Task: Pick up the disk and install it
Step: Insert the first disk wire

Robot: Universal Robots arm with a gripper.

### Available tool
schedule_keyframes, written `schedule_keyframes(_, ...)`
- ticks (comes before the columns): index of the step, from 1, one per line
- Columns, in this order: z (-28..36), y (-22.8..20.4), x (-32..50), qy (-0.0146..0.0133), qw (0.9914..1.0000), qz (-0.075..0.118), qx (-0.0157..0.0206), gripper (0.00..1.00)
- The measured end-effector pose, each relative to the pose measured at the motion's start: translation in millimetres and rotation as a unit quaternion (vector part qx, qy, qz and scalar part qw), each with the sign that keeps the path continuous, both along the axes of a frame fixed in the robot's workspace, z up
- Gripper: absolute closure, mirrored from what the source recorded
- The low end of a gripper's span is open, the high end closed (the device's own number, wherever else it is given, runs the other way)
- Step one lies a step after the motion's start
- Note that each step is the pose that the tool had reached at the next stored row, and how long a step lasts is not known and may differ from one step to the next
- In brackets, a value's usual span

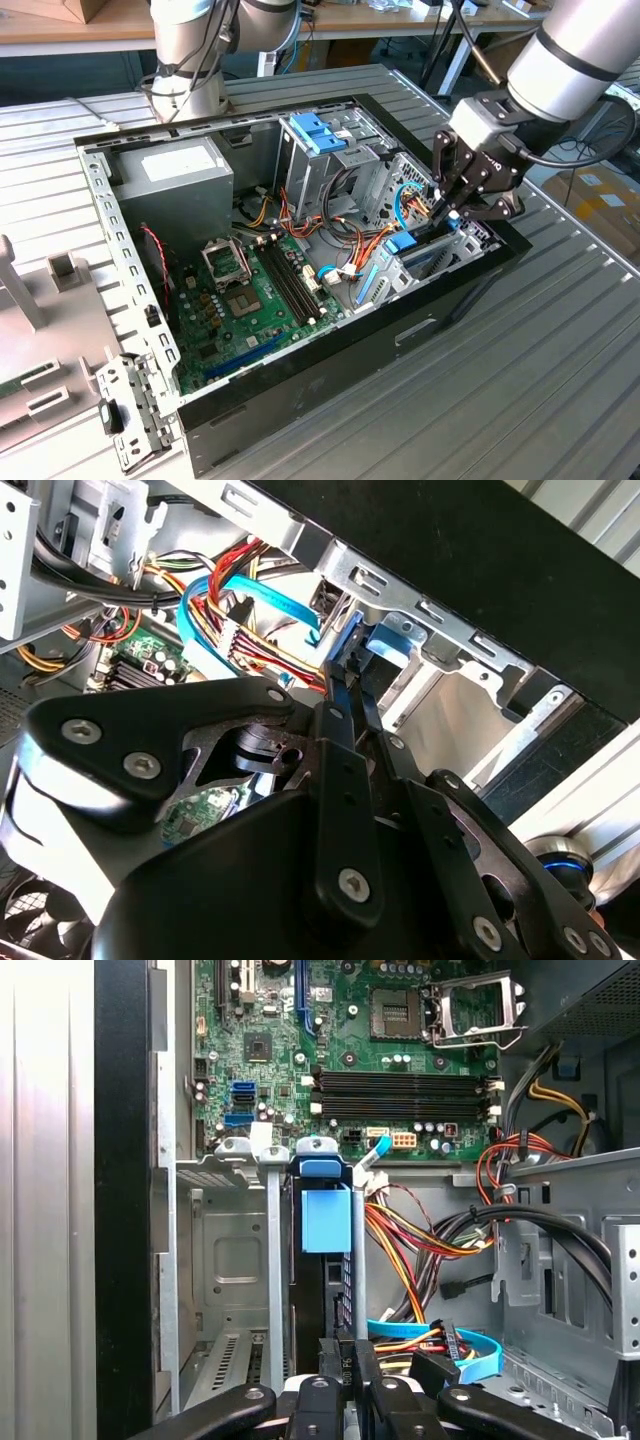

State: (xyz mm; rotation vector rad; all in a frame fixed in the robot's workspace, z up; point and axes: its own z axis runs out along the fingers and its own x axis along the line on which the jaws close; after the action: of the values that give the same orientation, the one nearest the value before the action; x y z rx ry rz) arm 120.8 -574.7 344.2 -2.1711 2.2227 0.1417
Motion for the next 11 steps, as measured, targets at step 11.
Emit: schedule_keyframes(11,-3.6,0.4,-0.1,0.0000,1.00000,0.000,0.0000,0.83)
